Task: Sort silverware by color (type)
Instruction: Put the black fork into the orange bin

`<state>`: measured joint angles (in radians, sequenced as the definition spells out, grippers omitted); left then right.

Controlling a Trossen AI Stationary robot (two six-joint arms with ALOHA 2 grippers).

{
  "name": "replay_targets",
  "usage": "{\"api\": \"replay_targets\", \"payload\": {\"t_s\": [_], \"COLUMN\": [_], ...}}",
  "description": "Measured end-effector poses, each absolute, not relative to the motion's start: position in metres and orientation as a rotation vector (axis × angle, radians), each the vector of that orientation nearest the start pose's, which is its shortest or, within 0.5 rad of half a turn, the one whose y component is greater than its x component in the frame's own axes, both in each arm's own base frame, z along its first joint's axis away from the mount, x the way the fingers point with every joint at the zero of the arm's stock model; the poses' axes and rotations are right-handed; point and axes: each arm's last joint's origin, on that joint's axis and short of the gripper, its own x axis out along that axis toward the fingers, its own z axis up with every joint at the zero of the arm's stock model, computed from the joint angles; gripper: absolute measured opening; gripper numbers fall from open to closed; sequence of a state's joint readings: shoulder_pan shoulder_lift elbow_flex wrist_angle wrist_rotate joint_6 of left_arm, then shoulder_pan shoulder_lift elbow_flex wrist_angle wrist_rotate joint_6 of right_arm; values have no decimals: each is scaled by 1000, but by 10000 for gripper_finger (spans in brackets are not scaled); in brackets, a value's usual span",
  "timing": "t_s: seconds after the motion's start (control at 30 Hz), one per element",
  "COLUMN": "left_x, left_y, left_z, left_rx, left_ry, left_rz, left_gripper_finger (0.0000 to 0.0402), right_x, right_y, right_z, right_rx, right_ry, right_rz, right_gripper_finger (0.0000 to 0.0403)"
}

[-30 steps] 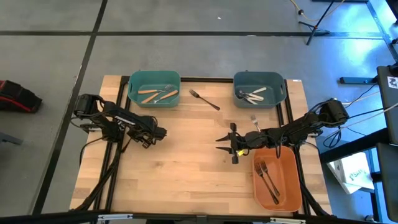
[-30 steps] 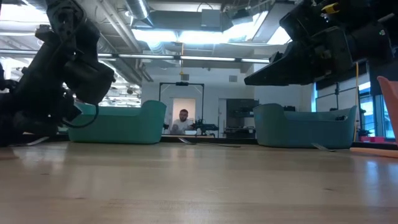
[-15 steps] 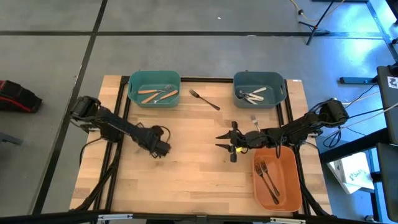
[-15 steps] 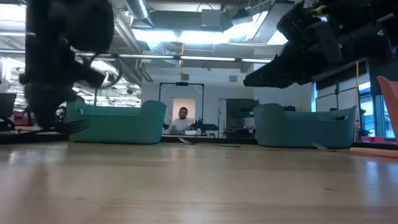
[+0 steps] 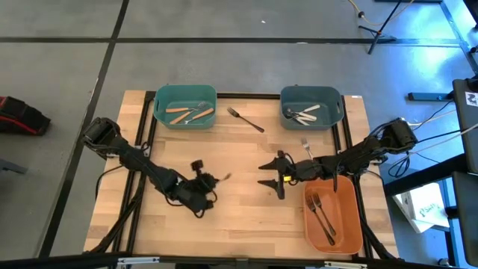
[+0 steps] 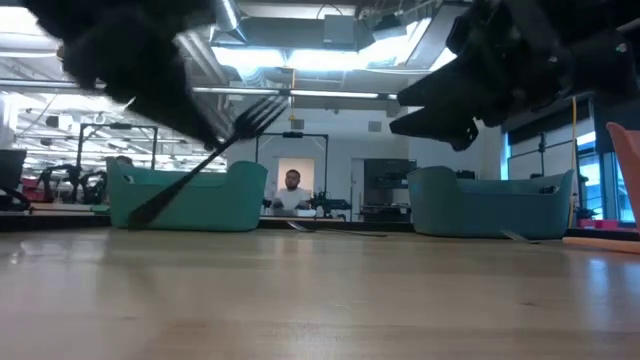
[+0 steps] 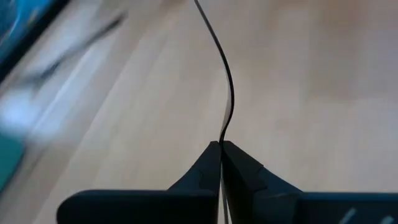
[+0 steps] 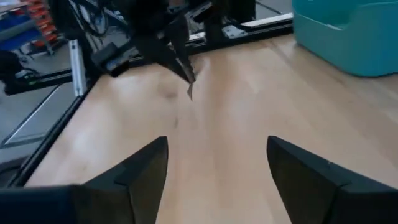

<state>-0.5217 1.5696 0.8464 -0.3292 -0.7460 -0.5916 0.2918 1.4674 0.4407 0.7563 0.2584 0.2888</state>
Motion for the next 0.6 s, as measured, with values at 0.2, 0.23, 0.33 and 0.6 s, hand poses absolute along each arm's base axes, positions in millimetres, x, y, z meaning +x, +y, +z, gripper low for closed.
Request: {"api": "replay_targets", "payload": {"t_s": [0.2, 0.23, 0.33, 0.6], "left_x": [281, 282, 284, 289], "left_y": [-139, -141, -148, -184], "left_z": [193, 195, 201, 179], "left_rx": [123, 122, 106, 176], "left_ry": [511, 489, 428, 315], "left_rz": [280, 263, 217, 169], "left_gripper_finger": [5, 5, 5, 3], "right_x": [261, 265, 280, 320], "right_y": [93, 97, 112, 145], "right_z": [160, 161, 166, 177], "right_rx": [218, 213, 151, 13], "right_ry": [191, 182, 163, 183], "right_rz": [63, 70, 104, 132], "right_gripper_finger": [254, 252, 246, 232]}}
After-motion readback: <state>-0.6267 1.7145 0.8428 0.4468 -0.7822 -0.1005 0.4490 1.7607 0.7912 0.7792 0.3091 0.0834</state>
